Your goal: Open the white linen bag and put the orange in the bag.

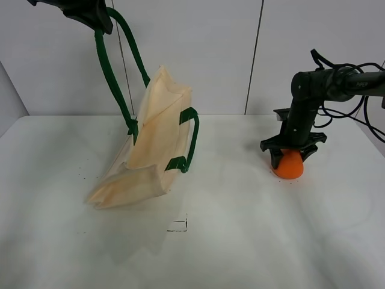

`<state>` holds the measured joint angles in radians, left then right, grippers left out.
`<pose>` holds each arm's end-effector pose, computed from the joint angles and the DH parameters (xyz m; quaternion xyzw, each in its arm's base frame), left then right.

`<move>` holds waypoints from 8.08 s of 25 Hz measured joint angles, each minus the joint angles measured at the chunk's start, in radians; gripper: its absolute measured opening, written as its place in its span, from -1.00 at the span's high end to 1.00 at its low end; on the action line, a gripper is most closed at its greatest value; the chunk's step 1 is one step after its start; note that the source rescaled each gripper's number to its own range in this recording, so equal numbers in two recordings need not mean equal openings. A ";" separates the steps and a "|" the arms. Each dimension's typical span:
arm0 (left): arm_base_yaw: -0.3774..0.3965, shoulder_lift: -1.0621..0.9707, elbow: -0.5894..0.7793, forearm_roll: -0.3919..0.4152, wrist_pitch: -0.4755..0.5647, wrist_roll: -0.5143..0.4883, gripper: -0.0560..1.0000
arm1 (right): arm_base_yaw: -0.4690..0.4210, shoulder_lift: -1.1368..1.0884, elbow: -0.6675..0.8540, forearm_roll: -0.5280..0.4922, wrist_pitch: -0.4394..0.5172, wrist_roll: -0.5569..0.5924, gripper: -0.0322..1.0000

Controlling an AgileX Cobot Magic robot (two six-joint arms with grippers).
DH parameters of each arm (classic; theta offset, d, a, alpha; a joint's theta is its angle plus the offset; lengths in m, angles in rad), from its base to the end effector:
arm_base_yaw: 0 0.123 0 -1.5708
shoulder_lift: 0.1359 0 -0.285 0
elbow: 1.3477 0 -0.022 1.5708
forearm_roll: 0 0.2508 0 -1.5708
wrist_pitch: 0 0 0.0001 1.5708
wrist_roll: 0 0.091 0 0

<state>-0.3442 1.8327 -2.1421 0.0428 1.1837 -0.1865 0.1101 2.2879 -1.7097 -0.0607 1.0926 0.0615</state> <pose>0.3753 -0.1307 0.4385 0.0727 0.9211 -0.0795 0.3741 0.4429 0.0440 0.1207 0.0384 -0.9989 0.0273 0.0041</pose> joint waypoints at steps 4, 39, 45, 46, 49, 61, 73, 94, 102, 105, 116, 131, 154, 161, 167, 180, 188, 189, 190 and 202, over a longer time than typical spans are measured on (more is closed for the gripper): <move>0.000 0.000 0.000 0.000 0.000 0.000 0.89 | 0.000 -0.020 0.000 -0.043 0.031 0.000 0.91; 0.000 0.000 0.000 -0.028 0.000 0.004 0.89 | 0.363 -0.065 -0.330 0.621 -0.039 -0.117 0.91; 0.000 0.000 0.000 -0.028 0.000 0.004 0.89 | 0.370 -0.005 -0.330 0.643 -0.125 -0.118 0.91; 0.000 0.000 0.000 -0.029 0.000 0.004 0.89 | 0.370 -0.002 -0.330 0.644 -0.134 -0.121 0.91; 0.000 0.000 0.000 -0.029 0.000 0.004 0.89 | 0.370 -0.001 -0.330 0.648 -0.141 -0.132 0.25; 0.000 0.000 0.002 -0.031 0.000 0.004 0.89 | 0.370 -0.002 -0.330 0.425 0.019 -0.062 -1.00; 0.000 -0.001 0.005 -0.031 0.000 0.004 0.89 | 0.347 -0.002 -0.330 0.106 0.122 0.026 -1.00; 0.000 -0.001 0.005 -0.031 0.000 0.004 0.89 | -0.104 -0.002 -0.330 0.082 0.125 -0.016 -1.00; 0.000 -0.001 0.005 -0.031 0.000 0.004 0.89 | -0.104 -0.181 -0.111 0.088 0.123 -0.050 -1.00; 0.000 -0.001 0.005 -0.031 0.000 0.004 0.89 | -0.104 -0.337 0.068 0.089 0.122 -0.053 -1.00; 0.000 -0.001 0.005 -0.031 0.000 0.004 0.89 | -0.104 -1.056 0.754 0.089 0.128 -0.062 -1.00; 0.000 -0.001 0.005 -0.031 0.000 0.004 0.89 | -0.101 -2.101 1.210 0.085 -0.055 -0.116 -1.00; -0.004 0.158 0.142 -0.185 -0.051 0.068 0.89 | -0.095 -2.292 1.215 0.085 -0.061 -0.116 -1.00; -0.010 0.339 0.157 -0.203 -0.093 0.117 0.67 | -0.095 -2.292 1.215 0.085 -0.061 -0.116 -1.00; -0.010 0.381 0.182 -0.195 -0.110 0.126 -0.37 | -0.095 -2.292 1.215 0.085 -0.061 -0.116 -1.00; 0.067 0.381 0.185 0.007 -0.113 0.085 -0.73 | -0.095 -2.292 1.215 0.085 -0.061 -0.116 -1.00; 0.287 0.381 0.185 -0.008 -0.086 0.084 -0.73 | -0.095 -2.292 1.215 0.085 -0.061 -0.116 -1.00; 0.311 0.381 0.185 -0.020 -0.077 0.084 -0.73 | -0.095 -2.292 1.215 0.085 -0.061 -0.116 -1.00; 0.332 0.381 0.185 -0.036 -0.067 0.084 -0.73 | -0.095 -2.292 1.215 0.085 -0.061 -0.116 -1.00; 0.357 0.177 0.421 -0.068 -0.056 0.097 -0.73 | -0.095 -2.292 1.215 0.085 -0.061 -0.116 -1.00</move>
<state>0.0128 2.0101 -1.7216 -0.0247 1.1274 -0.0896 0.0147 -0.0039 -0.4948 0.0239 1.0312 -0.0547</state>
